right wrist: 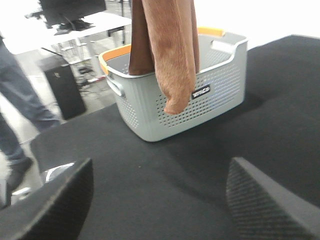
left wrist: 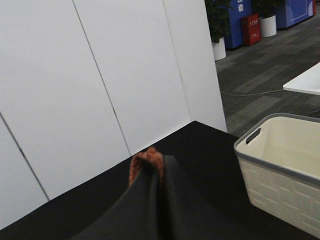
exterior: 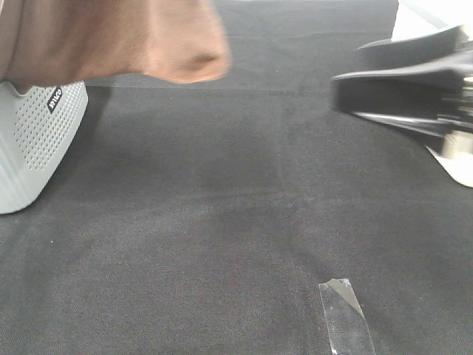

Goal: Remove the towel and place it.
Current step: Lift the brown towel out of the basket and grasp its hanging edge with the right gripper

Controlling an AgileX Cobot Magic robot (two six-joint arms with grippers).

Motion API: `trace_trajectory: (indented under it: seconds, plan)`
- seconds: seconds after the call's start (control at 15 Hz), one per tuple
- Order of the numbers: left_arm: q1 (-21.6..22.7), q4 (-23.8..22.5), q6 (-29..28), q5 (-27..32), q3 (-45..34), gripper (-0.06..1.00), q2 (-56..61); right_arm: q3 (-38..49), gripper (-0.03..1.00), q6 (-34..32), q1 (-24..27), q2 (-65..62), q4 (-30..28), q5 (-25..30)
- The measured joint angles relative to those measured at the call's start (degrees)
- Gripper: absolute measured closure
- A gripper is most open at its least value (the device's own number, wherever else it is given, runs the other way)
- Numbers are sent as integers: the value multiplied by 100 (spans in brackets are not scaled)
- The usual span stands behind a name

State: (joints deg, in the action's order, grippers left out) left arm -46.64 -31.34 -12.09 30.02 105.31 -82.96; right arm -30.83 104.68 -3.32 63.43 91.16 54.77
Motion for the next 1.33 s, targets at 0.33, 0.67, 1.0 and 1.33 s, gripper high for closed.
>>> trace_trajectory:
  seconds: [0.33, 0.67, 1.0, 1.33]
  plan:
    - [-46, 395, 6, -258, 0, 94, -126, -957, 22, 395, -11, 1713, 229, 894]
    - [-46, 527, 6, -304, 0, 94, -126, -2120, 20, 361, -1226, 2544, 241, 384]
    - [-46, 625, 6, -304, 0, 94, -126, -2595, 21, 160, -1599, 2916, 195, 149]
    - [-46, 682, 6, -298, 0, 94, -126, -2595, 83, 46, -1599, 2922, 155, 115]
